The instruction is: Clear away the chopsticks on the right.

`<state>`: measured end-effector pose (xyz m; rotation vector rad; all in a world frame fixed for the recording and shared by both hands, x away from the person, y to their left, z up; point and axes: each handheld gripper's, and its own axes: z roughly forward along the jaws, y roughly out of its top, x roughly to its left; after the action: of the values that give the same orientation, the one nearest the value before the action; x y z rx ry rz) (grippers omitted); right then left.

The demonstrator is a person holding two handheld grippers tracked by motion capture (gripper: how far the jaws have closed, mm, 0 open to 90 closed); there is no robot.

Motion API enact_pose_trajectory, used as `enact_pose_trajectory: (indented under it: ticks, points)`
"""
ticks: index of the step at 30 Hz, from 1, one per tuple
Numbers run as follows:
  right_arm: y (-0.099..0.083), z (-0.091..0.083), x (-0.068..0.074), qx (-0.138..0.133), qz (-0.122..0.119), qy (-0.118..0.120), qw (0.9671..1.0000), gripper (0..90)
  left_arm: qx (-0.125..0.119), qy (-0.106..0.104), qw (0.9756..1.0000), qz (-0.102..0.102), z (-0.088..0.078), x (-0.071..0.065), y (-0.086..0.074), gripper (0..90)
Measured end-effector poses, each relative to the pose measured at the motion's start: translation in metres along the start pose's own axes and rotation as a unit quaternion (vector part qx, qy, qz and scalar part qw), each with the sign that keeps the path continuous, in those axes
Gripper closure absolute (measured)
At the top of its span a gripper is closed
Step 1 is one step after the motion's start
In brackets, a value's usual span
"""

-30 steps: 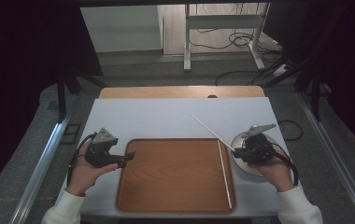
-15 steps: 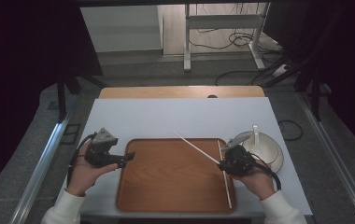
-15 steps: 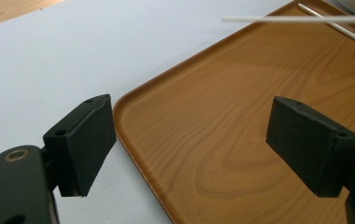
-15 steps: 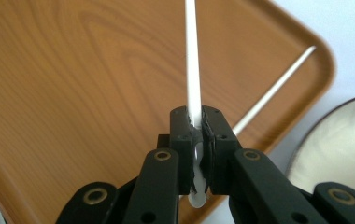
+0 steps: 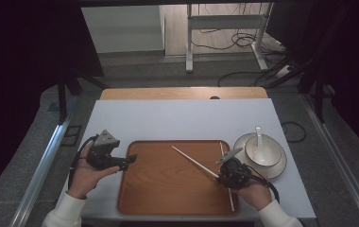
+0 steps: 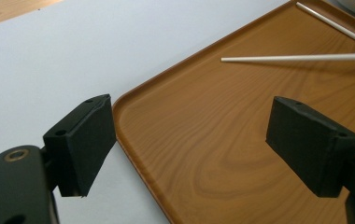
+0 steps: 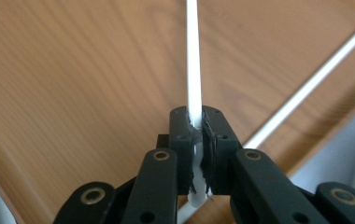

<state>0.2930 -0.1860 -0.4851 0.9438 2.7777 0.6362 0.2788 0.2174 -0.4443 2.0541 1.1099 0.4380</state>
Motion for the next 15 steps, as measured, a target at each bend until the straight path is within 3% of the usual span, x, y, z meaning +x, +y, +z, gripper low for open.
enact_pose_trajectory:
  ticks: [8,15]
  points:
    - [0.0,0.008,0.01,0.025,-0.021,-0.005,0.9995,82.4,0.003,0.0,1.0,0.001,0.001,0.001,0.0,15.6]
    - [0.001,0.007,0.012,0.025,-0.028,-0.011,0.9992,78.2,0.003,0.001,1.0,0.002,0.0,0.001,-0.001,15.6]
